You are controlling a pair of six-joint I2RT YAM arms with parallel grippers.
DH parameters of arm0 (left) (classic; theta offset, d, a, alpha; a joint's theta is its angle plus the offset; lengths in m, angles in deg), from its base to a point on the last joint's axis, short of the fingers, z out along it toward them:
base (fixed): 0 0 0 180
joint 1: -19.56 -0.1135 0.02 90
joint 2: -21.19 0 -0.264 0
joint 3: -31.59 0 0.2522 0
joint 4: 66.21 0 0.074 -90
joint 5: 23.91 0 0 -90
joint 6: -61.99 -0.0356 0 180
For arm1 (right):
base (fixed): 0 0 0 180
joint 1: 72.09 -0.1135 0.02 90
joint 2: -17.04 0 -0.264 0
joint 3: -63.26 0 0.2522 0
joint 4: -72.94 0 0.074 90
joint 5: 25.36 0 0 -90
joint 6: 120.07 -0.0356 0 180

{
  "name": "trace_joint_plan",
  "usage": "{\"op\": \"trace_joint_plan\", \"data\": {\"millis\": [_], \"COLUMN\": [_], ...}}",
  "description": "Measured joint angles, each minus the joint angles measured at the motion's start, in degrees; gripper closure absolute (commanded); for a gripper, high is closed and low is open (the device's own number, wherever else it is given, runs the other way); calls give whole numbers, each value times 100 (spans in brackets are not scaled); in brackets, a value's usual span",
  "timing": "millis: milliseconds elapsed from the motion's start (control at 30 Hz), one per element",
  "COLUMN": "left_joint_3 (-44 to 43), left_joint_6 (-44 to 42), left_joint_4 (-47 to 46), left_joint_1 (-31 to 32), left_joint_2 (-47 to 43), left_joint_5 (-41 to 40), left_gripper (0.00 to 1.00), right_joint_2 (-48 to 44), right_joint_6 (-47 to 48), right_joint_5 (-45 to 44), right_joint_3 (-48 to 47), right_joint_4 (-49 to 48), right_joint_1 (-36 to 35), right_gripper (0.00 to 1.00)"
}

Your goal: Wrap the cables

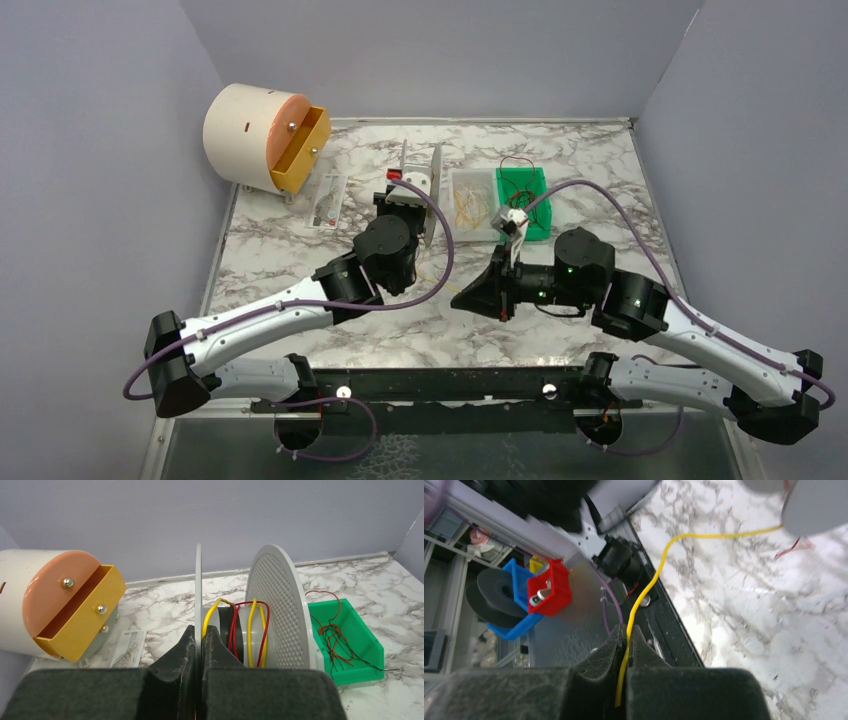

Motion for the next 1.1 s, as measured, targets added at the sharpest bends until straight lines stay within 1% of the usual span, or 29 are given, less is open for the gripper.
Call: {"op": "trace_joint_plan", "data": {"millis": [267,567,800,933,1100], "left_joint_3": [621,1082,1353,1364,1364], "left_joint_6": [90,511,691,833,966], "left_joint_4": [184,577,984,1508,2216], "left_joint_1": [0,37,37,37,37], "left_joint_2": [-46,-503,-909,-1196,-1604], "left_joint_5": [-55,173,782,1259,1969], "left_gripper": [100,100,100,100,100], "right_joint_2": [350,850,1456,1725,1915], "right_joint_6": [310,605,890,1078,1427], "right_joint_5": [-417,-918,-1287,-1456,-1821], "right_joint_3": [-1362,-2227,-2942,-3161,-3213], "right_joint_4": [439,1034,1331,1307,1241], "right_joint_1": [0,0,0,0,0], "right_gripper": [99,99,99,99,99]}}
